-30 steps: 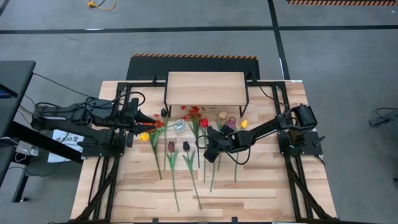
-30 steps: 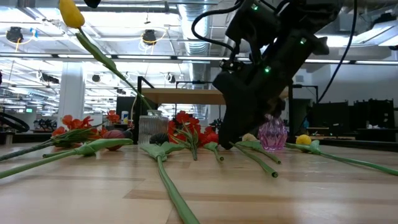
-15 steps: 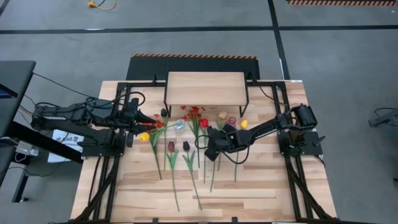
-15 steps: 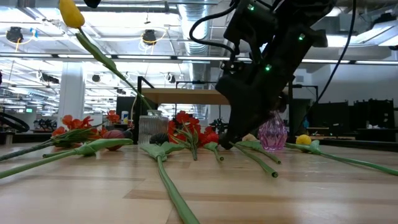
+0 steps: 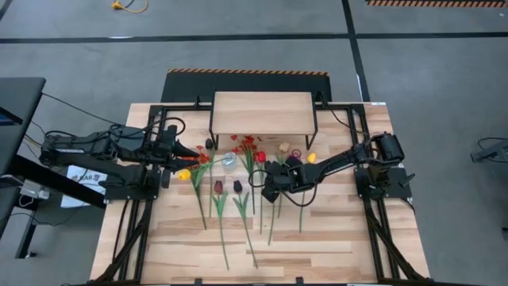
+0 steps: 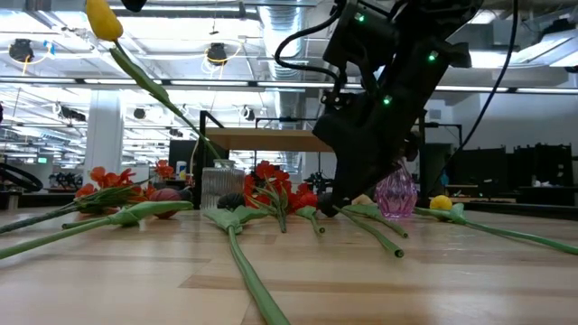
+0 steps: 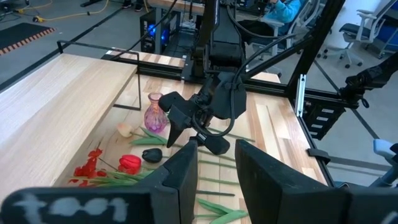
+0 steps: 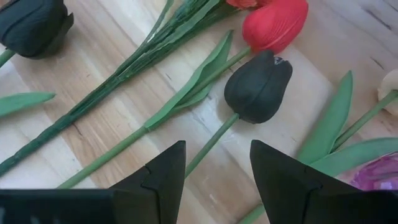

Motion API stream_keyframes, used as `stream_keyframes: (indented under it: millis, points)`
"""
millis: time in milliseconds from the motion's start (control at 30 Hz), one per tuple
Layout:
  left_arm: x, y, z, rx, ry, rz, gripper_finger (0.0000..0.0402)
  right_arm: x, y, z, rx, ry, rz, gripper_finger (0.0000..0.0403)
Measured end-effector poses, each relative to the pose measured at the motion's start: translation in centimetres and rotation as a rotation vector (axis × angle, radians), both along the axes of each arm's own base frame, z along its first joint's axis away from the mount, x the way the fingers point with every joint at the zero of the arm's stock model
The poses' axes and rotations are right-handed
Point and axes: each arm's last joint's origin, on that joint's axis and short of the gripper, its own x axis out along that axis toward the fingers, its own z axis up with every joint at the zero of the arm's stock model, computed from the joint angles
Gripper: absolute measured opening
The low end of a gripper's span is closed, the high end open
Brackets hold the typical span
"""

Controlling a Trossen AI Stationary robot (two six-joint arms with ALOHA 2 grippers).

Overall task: Pick and place flowers into a vace then onto a shelf
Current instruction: Put the right black flower into the transparent vase

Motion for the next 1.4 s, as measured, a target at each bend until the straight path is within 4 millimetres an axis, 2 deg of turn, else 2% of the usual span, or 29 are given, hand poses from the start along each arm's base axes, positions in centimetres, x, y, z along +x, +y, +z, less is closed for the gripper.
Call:
stream_keyframes:
  millis: [1400]
  points:
    - [-0.05,0.00,-0.11,-0.013,0.013,0.004,0.0096,0.11,0.09,-0.02,0.026,-0.030,-0.041,0.0172]
